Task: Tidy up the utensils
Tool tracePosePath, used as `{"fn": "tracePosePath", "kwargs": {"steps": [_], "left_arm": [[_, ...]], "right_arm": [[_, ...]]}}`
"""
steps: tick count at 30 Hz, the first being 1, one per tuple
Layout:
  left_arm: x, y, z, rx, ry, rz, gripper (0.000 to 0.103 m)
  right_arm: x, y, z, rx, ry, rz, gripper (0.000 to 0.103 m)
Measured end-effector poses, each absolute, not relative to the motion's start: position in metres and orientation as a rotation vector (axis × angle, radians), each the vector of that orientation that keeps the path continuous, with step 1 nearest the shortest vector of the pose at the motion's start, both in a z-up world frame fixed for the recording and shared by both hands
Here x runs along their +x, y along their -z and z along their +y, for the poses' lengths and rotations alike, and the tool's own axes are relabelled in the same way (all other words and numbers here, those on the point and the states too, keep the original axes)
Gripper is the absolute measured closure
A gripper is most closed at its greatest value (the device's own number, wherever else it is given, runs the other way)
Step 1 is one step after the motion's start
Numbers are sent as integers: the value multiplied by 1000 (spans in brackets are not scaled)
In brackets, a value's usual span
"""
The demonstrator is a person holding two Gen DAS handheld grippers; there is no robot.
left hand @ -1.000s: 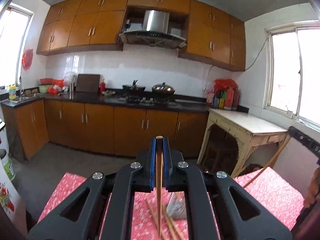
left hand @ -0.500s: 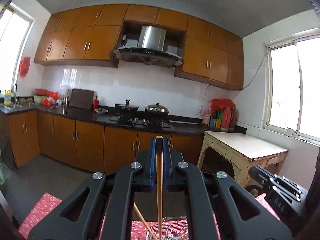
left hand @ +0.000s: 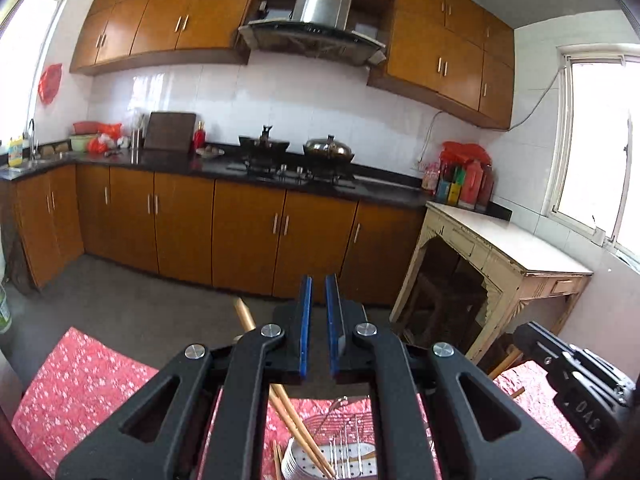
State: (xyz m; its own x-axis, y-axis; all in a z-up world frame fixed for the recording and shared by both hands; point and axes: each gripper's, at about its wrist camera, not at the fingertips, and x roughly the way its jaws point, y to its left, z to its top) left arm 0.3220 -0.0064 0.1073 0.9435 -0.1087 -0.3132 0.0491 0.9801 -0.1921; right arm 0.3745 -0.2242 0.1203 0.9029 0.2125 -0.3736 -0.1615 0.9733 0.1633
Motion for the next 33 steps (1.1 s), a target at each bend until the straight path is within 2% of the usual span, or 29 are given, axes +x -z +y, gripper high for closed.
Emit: {"fn": "tracePosePath", "kwargs": {"steps": [3, 4, 5, 7, 8, 14, 18, 21, 24, 26, 30, 33], "left_arm": [[313, -114, 4, -193, 78, 330, 95], [309, -117, 9, -194, 77, 325, 94], [304, -120, 13, -190, 67, 319, 90], [295, -125, 21, -184, 52, 307, 75], [289, -126, 26, -183, 42, 298, 63], [253, -112, 56, -176, 8, 312, 50], [230, -74, 70, -157, -13, 391, 48], [218, -35, 70, -150, -3, 482, 48], [214, 8, 60, -132, 22, 582, 47], [214, 34, 51, -108, 31, 645, 47], [216, 75, 33, -94, 71, 750, 47], [217, 88, 24, -73, 89, 775, 47]], "right_arm": [[365, -119, -234, 146, -175, 393, 87], [361, -120, -238, 148, -172, 385, 80], [355, -121, -242, 145, -161, 373, 75], [345, -122, -251, 144, -148, 359, 70], [339, -122, -258, 152, -142, 352, 67], [303, -109, -290, 154, -85, 362, 66], [283, -75, -303, 150, -59, 431, 66], [275, -29, -302, 148, -63, 548, 66], [272, 18, -293, 142, -87, 671, 73], [271, 45, -286, 142, -101, 744, 81], [269, 86, -276, 144, -112, 846, 85], [269, 98, -266, 114, -114, 875, 85]]}}
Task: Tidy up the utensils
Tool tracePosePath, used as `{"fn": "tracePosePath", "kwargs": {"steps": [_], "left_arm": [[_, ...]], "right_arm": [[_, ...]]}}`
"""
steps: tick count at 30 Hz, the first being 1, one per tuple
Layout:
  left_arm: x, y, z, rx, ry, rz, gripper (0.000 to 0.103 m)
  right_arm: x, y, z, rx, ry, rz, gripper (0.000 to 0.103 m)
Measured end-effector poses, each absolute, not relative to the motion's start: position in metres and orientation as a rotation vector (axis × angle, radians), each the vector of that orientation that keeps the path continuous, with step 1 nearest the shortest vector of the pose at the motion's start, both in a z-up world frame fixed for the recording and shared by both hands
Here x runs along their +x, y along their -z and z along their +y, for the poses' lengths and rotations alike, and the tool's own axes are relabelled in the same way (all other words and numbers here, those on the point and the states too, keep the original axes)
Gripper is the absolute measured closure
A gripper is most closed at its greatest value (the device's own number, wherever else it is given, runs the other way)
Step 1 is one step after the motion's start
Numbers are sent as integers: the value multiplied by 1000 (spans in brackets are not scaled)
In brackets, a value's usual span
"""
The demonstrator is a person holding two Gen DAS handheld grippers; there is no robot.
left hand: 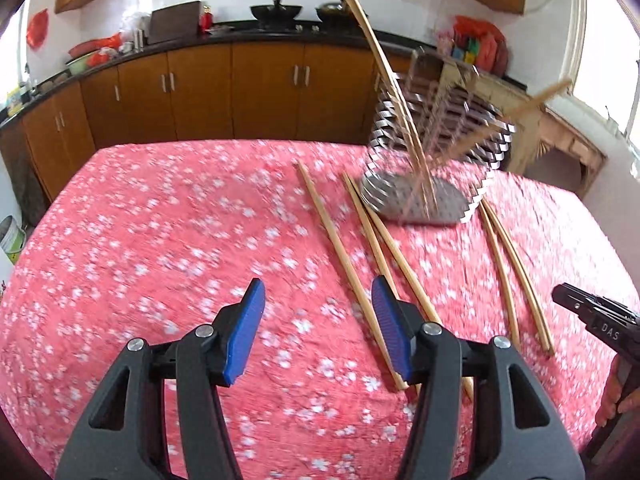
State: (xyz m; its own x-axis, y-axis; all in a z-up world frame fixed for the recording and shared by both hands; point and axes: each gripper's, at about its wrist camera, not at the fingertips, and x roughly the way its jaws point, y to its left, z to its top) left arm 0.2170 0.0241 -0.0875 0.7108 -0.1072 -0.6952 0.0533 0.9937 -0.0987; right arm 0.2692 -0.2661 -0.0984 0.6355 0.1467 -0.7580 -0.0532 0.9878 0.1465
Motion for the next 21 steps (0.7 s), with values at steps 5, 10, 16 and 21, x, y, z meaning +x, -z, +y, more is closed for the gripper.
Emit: {"fn": "tracePosePath", "kwargs": {"steps": [5, 10, 16, 21], "left_arm": [[227, 100, 17, -60, 83, 825, 47], [234, 108, 15, -52, 76, 859, 47], [237, 112, 13, -54, 77, 880, 48], [245, 120, 7, -37, 70, 908, 63]], "right_arm": [[272, 112, -254, 63, -107, 904, 88], [277, 117, -254, 40, -100, 909, 89], [283, 117, -244, -56, -35, 900, 94], [295, 117, -279, 41, 62, 901, 95]]}}
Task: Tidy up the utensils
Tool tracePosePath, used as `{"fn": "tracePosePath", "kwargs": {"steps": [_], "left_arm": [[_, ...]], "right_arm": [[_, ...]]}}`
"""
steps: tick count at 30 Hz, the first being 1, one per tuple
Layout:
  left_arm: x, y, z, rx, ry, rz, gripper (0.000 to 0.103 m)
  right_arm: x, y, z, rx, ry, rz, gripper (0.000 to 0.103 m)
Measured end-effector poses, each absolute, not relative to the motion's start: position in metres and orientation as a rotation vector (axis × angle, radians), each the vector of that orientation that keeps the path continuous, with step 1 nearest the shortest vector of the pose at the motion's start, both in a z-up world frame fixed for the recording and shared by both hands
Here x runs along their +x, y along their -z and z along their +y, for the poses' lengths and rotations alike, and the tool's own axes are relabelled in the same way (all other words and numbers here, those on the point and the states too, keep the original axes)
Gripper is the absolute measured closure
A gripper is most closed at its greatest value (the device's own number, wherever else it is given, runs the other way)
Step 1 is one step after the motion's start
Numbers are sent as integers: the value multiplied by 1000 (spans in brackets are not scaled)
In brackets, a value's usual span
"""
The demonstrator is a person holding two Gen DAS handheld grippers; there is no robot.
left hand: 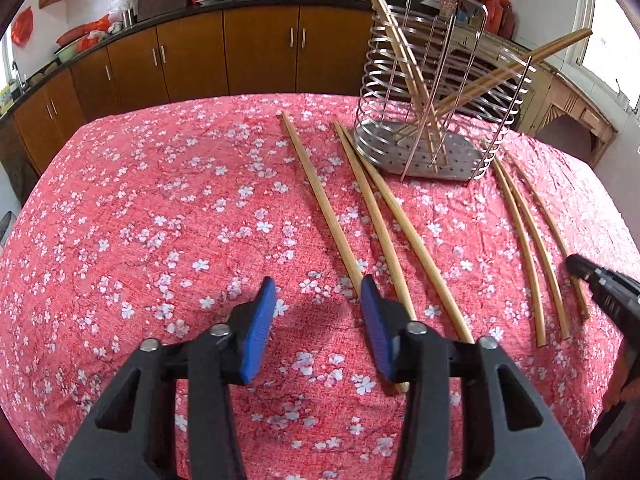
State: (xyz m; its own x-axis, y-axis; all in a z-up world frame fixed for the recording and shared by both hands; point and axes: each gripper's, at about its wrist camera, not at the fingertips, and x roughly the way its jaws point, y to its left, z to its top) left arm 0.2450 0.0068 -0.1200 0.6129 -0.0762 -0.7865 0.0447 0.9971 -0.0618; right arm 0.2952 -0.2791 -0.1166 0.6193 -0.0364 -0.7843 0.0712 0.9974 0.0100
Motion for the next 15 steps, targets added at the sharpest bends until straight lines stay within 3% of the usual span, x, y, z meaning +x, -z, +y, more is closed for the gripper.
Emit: {"fn": "tracePosePath", "kwargs": {"steps": [11, 12, 15], "left_arm": [[258, 126, -22, -27, 81, 905, 64], [259, 127, -24, -5, 58, 901, 75], [264, 126, -21, 13, 28, 900, 90]], "right_arm": [[296, 121, -283, 20, 63, 887, 95], [294, 121, -278, 15, 62, 885, 95], [295, 122, -277, 4, 59, 880, 95]]}}
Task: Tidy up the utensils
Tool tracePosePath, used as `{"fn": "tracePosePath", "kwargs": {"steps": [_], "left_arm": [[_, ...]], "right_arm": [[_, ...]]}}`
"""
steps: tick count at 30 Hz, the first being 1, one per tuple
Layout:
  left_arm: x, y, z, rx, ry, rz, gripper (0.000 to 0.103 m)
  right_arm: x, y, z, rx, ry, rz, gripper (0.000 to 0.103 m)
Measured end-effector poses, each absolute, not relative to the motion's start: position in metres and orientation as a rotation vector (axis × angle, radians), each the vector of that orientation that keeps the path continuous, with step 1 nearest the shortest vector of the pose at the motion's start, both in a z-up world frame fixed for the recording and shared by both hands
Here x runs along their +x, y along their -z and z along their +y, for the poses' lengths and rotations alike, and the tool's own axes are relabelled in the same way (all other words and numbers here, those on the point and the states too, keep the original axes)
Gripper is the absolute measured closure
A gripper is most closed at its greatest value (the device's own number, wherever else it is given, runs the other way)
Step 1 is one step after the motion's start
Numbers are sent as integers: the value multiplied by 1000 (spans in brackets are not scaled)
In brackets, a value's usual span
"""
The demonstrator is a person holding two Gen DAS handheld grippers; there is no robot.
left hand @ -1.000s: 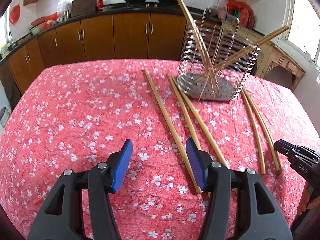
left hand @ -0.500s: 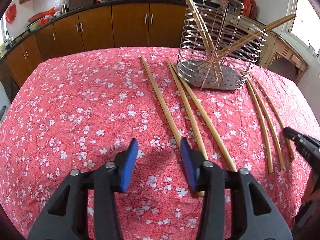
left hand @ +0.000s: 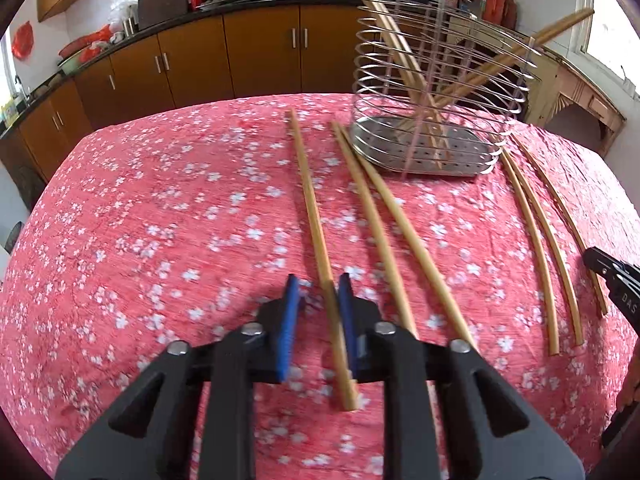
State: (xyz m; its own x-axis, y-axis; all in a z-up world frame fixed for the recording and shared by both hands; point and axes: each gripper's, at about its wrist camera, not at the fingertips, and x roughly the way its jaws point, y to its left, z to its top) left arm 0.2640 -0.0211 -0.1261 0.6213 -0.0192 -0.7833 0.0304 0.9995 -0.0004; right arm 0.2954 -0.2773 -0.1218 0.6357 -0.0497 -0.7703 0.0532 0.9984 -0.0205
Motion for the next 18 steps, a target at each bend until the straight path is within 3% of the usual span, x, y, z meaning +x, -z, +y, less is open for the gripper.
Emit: {"fn": "tracePosePath", "kwargs": {"steps": [14, 16, 17, 18], "left_arm": [[290, 122, 60, -105, 18, 892, 91], [280, 120, 67, -98, 32, 882, 78], [277, 120, 68, -85, 28, 875, 63], [271, 119, 69, -71, 31, 869, 55]], "right_arm": [[313, 122, -328, 89, 135, 876, 94], [304, 122, -327, 100, 116, 874, 93], [300, 121, -326, 96, 109, 873, 90], [295, 122, -325, 92, 102, 872, 89]]}}
